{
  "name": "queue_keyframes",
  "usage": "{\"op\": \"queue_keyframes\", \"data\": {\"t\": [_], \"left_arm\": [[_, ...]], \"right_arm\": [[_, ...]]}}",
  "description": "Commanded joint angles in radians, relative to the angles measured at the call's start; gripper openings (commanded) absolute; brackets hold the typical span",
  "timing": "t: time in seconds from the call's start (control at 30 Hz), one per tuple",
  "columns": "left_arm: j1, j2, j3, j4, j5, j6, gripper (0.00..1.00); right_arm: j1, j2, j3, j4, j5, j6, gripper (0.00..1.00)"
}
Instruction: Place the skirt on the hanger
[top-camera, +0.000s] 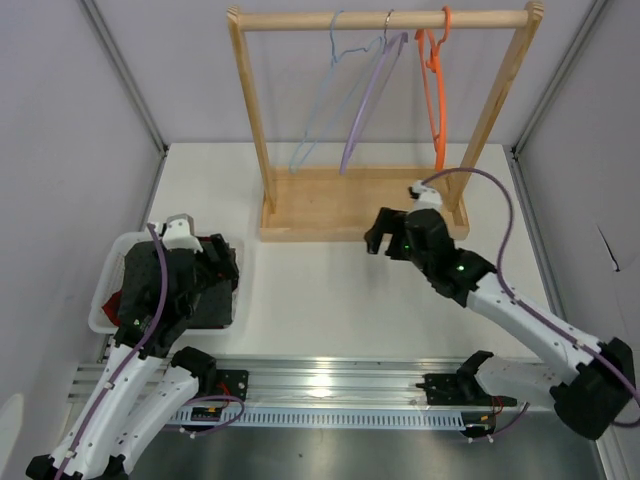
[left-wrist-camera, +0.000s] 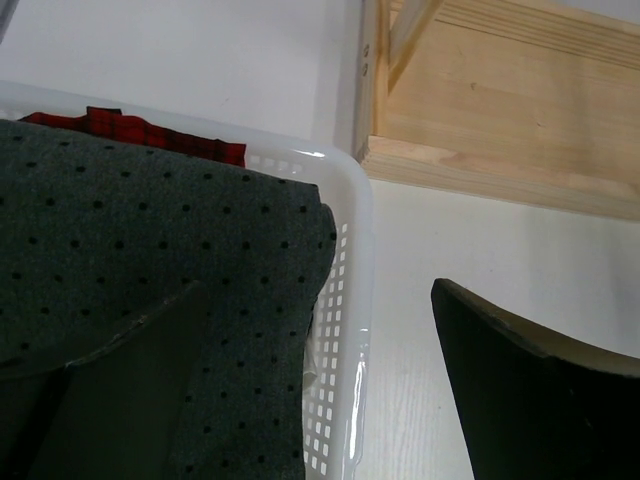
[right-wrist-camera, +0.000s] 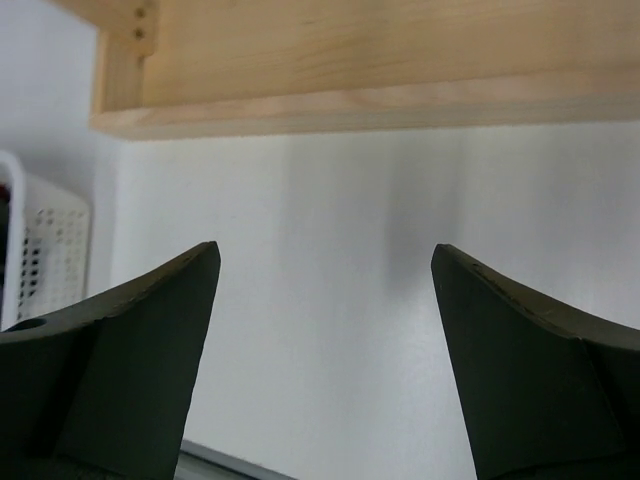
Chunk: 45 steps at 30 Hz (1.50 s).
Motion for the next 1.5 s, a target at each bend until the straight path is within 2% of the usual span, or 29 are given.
{"op": "queue_keyframes", "data": {"t": [0.0, 0.07, 0.17, 0.2, 0.23, 0.33, 0.57, 0.8, 1.1, 1.37, 1.47], "left_arm": [[0.007, -0.013, 0.057, -0.026, -0.087, -0.041, 0.99], [0.009, -0.020, 0.103, -0.044, -0.092, -0.047, 0.99], [0.007, 0.056, 0.276, -0.145, -0.155, -0.095, 0.99], [0.007, 0.081, 0.322, -0.167, -0.164, -0.112, 0.99], [0.007, 0.102, 0.435, -0.187, -0.170, -0.120, 0.99], [0.007, 0.142, 0.530, -0.195, -0.158, -0.115, 0.99], [0.007, 0.173, 0.618, -0.196, -0.152, -0.100, 0.99], [0.007, 0.181, 0.640, -0.193, -0.131, -0.087, 1.00], [0.007, 0.168, 0.612, -0.184, -0.118, -0.081, 0.99], [0.007, 0.162, 0.585, -0.170, -0.098, -0.084, 0.99], [0.007, 0.159, 0.586, -0.169, -0.097, -0.084, 0.99]], "right_arm": [[0.186, 0.186, 0.142, 0.152, 0.025, 0.028, 0.90], [0.306, 0.291, 0.221, 0.174, 0.019, 0.024, 0.83], [0.407, 0.501, 0.389, 0.215, -0.053, 0.018, 0.77], [0.423, 0.550, 0.432, 0.228, -0.079, 0.024, 0.75], [0.435, 0.640, 0.507, 0.241, -0.109, 0.028, 0.71], [0.477, 0.759, 0.671, 0.257, -0.174, 0.035, 0.67], [0.517, 1.023, 0.934, 0.245, -0.255, 0.061, 0.65], [0.521, 1.129, 1.042, 0.183, -0.231, 0.102, 0.65], [0.533, 1.112, 1.039, 0.117, -0.143, 0.119, 0.65], [0.537, 1.141, 1.043, 0.131, -0.136, 0.117, 0.66], [0.532, 1.144, 1.031, 0.185, -0.162, 0.119, 0.66]]}}
